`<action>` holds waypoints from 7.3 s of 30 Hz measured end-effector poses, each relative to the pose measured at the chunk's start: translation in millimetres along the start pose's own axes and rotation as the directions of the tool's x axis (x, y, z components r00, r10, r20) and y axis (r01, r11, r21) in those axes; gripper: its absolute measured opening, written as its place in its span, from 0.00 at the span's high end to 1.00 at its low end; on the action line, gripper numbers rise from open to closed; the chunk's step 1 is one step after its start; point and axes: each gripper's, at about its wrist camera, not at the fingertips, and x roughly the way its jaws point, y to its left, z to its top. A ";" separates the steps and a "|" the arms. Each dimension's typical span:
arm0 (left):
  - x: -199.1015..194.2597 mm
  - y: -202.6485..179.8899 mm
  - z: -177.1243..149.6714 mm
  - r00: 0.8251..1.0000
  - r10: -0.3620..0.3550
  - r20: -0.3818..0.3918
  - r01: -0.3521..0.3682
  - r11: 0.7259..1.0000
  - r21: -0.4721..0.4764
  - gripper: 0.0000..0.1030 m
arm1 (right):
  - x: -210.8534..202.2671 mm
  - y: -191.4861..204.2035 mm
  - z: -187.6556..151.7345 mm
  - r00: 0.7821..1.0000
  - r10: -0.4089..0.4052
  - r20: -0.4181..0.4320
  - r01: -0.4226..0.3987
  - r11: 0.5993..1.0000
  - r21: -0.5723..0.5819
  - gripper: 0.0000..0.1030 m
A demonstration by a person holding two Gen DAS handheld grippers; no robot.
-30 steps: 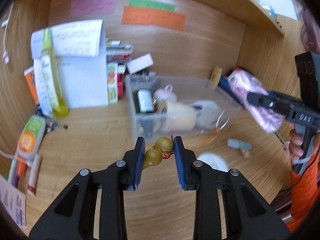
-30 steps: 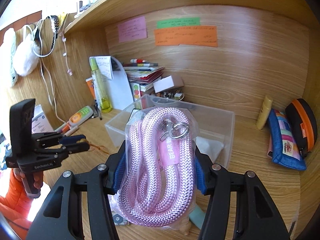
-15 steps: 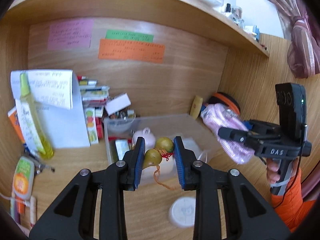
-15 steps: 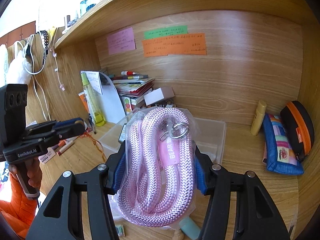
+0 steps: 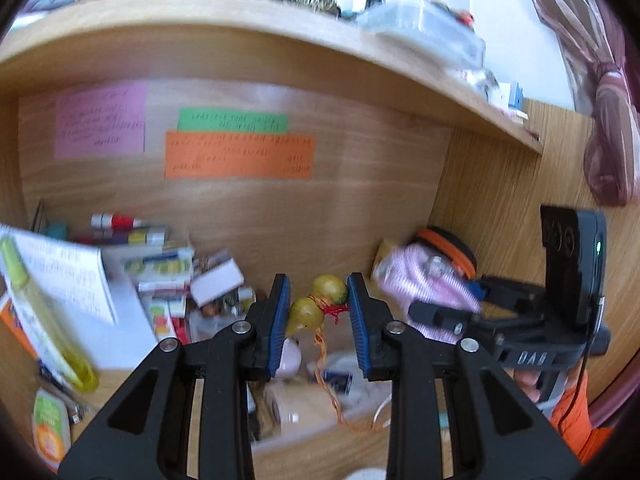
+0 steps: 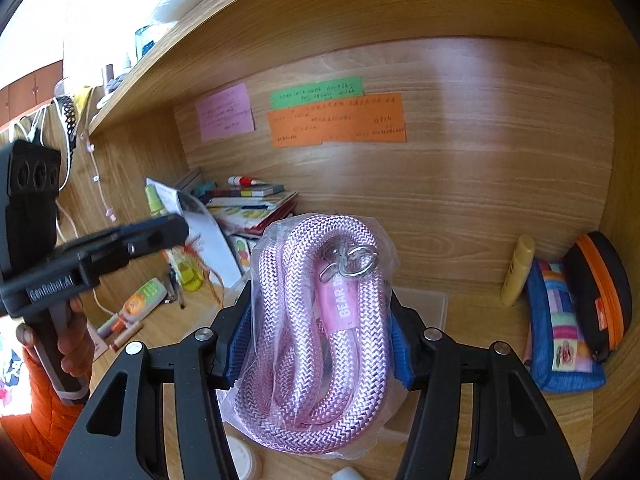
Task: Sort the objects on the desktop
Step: 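Lift yellow gourd with left gripper while right gripper carries pink rope bag toward bin, then open left gripper over bin dropping gourd while right gripper releases rope bag into bin, then move both grippers back from the bin toward the items on the desk, then grasp white round container with left gripper while right gripper grasps small shell, then carry white container over bin with left gripper while right gripper carries shell there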
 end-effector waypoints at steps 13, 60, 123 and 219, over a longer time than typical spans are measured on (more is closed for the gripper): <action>46.0 29.5 15.0 0.997 0.073 -0.027 -0.074 0.996 -0.057 0.72 | 32.9 -13.0 14.6 0.999 -0.039 -0.036 0.040 0.999 0.030 0.49; 118.6 67.4 -60.8 0.944 0.186 -0.271 -0.204 0.978 -0.037 0.41 | 121.0 -28.6 -48.0 0.945 -0.181 -0.272 0.191 0.982 0.011 0.36; 8.4 -35.7 -172.8 0.925 0.088 -0.370 -0.106 0.994 -0.030 0.01 | -43.9 -4.3 -167.5 0.933 -0.232 -0.275 0.243 0.970 0.006 0.15; 8.9 20.2 -85.3 0.945 0.244 -0.216 -0.258 0.966 -0.035 0.37 | -27.8 3.3 -78.3 0.979 -0.164 -0.124 0.161 0.986 -0.031 0.85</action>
